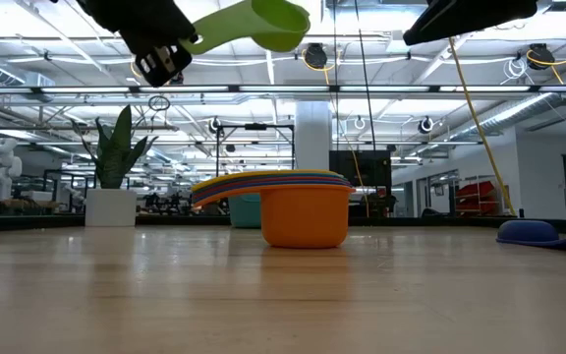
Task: Nest measuring cups in basket
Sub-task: Stack the green measuring cup on top of the yellow measuring cup
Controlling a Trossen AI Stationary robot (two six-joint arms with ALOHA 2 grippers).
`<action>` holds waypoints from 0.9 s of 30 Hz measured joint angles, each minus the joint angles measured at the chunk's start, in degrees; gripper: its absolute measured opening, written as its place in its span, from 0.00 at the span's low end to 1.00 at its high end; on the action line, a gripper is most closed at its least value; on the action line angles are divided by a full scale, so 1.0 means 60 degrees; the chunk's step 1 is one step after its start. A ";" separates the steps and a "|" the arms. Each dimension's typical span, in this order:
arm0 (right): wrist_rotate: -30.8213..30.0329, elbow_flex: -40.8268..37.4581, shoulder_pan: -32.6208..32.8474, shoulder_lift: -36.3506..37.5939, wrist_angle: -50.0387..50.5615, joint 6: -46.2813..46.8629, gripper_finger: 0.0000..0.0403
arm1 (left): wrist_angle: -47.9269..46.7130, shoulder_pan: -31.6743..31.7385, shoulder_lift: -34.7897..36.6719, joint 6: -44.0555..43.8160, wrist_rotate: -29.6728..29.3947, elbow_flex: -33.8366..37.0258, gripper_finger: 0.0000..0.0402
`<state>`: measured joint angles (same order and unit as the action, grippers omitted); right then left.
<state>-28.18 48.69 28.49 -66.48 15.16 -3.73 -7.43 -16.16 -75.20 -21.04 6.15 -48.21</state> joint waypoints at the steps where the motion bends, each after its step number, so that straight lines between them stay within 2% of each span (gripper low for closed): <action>1: 0.0000 0.0000 0.0000 0.0000 -0.0011 0.0000 0.31 | -0.0056 0.0000 0.0000 -0.0085 0.0020 0.0000 0.02; 10: 0.0000 0.0000 0.0000 0.0000 -0.0025 0.0004 0.31 | -0.0103 -0.0018 -0.0221 -0.0410 0.0311 0.0000 0.02; 17: 0.0000 0.0000 0.0000 0.0000 -0.0024 0.0004 0.31 | -0.0068 0.0013 -0.1010 -0.0586 0.0838 0.0004 0.02; 27: 0.0000 0.0000 0.0000 0.0004 -0.0051 -0.0016 0.31 | -0.0172 0.1313 -0.1224 -0.0484 0.2748 0.0004 0.03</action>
<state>-28.18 48.69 28.49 -66.46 14.85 -3.83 -8.46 -8.29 -82.54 -23.94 22.64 -48.18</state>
